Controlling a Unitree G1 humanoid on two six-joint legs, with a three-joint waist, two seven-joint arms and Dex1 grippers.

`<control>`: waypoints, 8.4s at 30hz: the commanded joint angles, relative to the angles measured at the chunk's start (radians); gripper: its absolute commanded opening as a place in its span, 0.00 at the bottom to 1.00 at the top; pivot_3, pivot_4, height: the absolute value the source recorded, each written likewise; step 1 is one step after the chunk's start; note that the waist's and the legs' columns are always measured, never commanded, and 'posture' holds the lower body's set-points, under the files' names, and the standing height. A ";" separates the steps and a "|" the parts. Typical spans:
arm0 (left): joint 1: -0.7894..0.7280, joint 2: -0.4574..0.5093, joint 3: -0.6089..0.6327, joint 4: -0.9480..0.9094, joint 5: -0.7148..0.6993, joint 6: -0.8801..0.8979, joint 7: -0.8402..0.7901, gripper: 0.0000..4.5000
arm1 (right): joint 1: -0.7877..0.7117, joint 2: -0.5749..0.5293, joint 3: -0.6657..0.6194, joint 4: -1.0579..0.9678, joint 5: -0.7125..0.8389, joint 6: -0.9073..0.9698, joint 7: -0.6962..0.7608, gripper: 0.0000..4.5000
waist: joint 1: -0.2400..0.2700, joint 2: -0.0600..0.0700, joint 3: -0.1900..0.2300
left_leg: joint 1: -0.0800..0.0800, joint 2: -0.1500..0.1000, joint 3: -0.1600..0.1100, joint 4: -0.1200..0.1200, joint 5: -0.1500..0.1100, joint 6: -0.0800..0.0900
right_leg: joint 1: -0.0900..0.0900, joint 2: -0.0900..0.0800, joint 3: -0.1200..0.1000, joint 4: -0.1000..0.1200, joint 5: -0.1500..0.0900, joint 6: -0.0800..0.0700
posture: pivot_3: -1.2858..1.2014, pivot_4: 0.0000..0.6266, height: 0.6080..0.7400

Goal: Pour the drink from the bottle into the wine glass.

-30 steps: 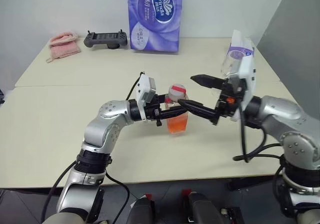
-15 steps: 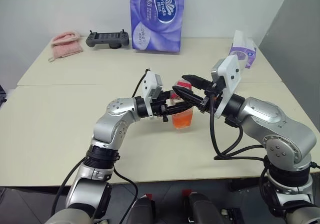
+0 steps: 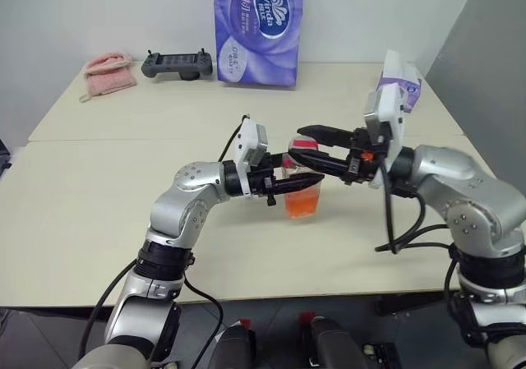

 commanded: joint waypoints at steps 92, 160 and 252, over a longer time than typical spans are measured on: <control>-0.016 0.016 0.034 0.003 0.000 -0.039 0.025 0.43 | 0.059 0.142 -0.051 -0.243 0.050 0.243 -0.459 0.41 | 0.001 0.002 0.001 | 0.001 0.002 -0.003 0.000 0.000 0.000 | 0.002 0.001 -0.002 0.000 -0.001 -0.002 | 0.52 0.24 1.00; -0.047 0.010 0.021 0.034 0.008 -0.047 0.003 0.43 | 0.054 0.093 -0.074 -0.197 0.116 0.194 -0.379 0.99 | 0.000 0.003 0.002 | 0.001 0.002 -0.003 0.000 0.000 0.000 | 0.002 0.003 -0.002 0.000 -0.002 -0.002 | 0.52 0.24 1.00; -0.276 -0.037 0.226 0.470 0.373 -0.337 0.782 0.43 | 0.042 0.000 -0.233 -0.247 0.429 0.238 -0.509 1.00 | 0.014 0.004 0.003 | 0.000 -0.001 -0.007 0.000 0.000 0.000 | 0.006 -0.006 -0.004 -0.004 -0.002 -0.002 | 0.52 0.24 1.00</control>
